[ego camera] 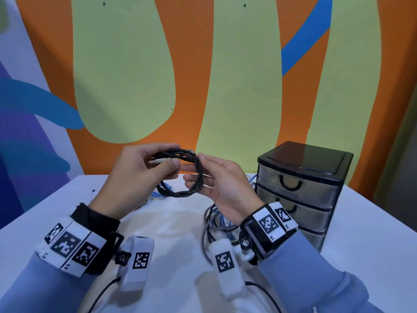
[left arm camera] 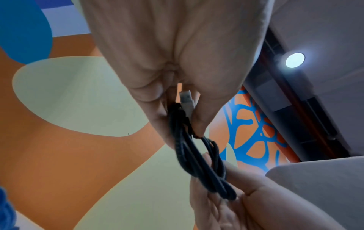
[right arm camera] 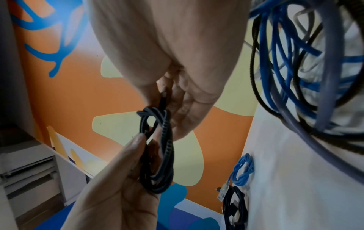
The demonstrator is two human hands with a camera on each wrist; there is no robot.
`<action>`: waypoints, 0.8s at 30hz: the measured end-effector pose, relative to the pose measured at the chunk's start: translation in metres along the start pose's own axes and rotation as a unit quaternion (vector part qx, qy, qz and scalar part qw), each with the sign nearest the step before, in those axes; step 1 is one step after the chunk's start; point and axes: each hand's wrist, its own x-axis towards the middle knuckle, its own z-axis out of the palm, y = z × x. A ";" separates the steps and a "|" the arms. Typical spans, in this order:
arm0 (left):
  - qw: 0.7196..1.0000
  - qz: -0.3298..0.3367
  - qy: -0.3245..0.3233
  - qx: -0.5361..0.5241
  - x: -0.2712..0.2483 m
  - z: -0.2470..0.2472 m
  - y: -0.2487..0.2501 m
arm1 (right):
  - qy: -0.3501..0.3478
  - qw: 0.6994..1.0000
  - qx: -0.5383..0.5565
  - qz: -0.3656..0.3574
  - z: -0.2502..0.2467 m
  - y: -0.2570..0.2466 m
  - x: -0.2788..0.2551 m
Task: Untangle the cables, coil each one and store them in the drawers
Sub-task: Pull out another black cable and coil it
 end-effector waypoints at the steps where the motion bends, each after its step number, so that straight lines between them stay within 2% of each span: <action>1: 1.000 0.002 -0.008 0.012 0.000 0.001 -0.001 | 0.015 1.000 -0.012 -0.001 0.000 0.000 0.000; 5: 0.998 0.007 -0.014 0.059 0.002 0.001 -0.007 | 0.062 0.998 -0.006 -0.024 0.002 0.001 -0.001; 9: 0.999 -0.004 -0.001 0.047 0.003 0.000 -0.010 | 0.082 0.996 0.032 -0.029 0.004 0.002 -0.001; 14: 1.000 -0.008 0.005 0.015 0.003 0.001 -0.012 | 0.047 0.997 0.064 0.011 -0.001 -0.003 -0.001; 17: 1.000 -0.002 0.007 0.013 0.004 -0.001 -0.012 | 0.006 1.000 0.006 0.021 -0.002 -0.003 -0.003; 21: 0.996 0.028 -0.001 0.082 0.005 -0.009 -0.011 | 0.044 0.994 -0.069 -0.068 -0.001 0.004 -0.002; 24: 0.985 0.042 -0.011 0.167 0.004 -0.011 -0.013 | 0.088 0.969 -0.180 -0.143 -0.008 0.006 0.004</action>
